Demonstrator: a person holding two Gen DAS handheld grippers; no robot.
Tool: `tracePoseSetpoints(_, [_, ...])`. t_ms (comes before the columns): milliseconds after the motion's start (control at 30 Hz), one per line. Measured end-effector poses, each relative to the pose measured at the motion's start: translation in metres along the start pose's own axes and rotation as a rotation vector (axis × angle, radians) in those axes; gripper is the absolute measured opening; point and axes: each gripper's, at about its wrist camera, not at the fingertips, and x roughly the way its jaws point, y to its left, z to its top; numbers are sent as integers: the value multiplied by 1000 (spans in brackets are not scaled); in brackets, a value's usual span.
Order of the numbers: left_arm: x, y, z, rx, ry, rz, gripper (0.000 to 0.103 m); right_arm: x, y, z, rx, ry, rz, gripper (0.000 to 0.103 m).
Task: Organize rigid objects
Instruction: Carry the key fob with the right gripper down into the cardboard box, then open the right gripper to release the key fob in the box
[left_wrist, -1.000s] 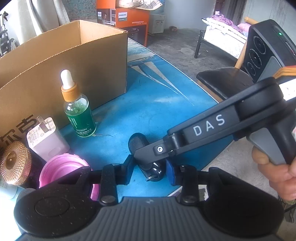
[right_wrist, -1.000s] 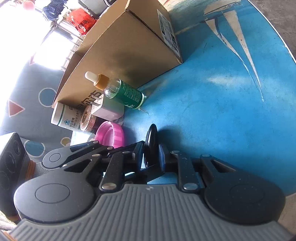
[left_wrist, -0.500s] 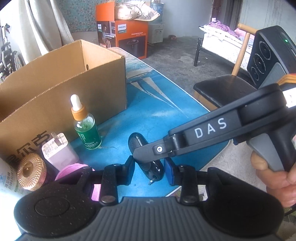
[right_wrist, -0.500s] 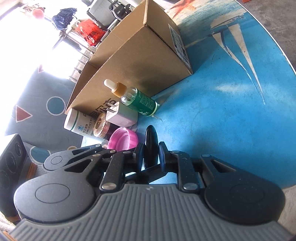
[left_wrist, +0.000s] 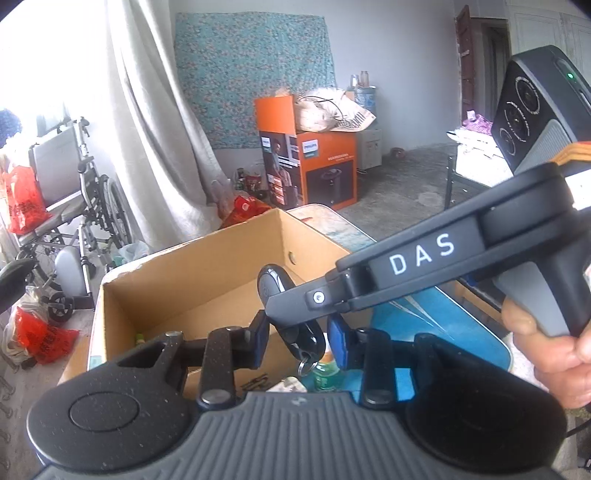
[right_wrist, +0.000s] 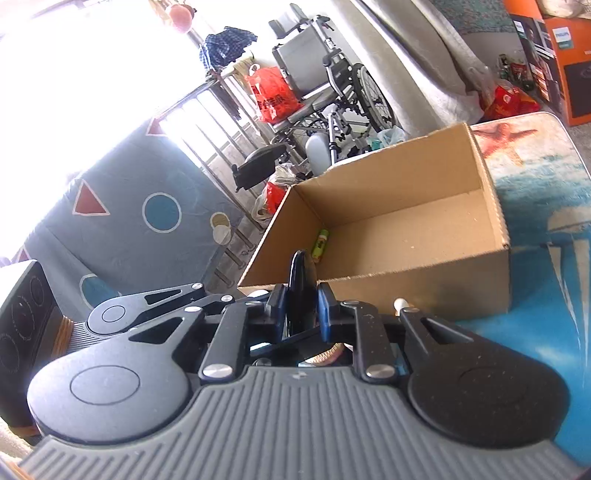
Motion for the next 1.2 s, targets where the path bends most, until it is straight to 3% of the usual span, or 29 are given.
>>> tracePoseSetpoints(167, [17, 61, 15, -121, 61, 10, 35, 58, 14, 53, -2, 115, 52, 17])
tracePoseSetpoints(333, [48, 116, 11, -212, 161, 5, 35, 139, 5, 92, 98, 287, 62, 16])
tracePoseSetpoints(433, [60, 133, 3, -230, 196, 15, 36, 181, -4, 96, 154, 371, 41, 16])
tracePoseSetpoints(667, [67, 149, -8, -235, 190, 16, 40, 244, -27, 83, 231, 507, -23, 16])
tracePoseSetpoints(967, [62, 161, -9, -250, 157, 28, 43, 299, -29, 81, 203, 563, -100, 17])
tracePoseSetpoints(1100, [50, 165, -11, -274, 127, 23, 45, 295, -24, 82, 201, 547, -88, 18])
tracePoseSetpoints(1200, [36, 163, -10, -281, 95, 18, 48, 270, -20, 88, 191, 506, -63, 18])
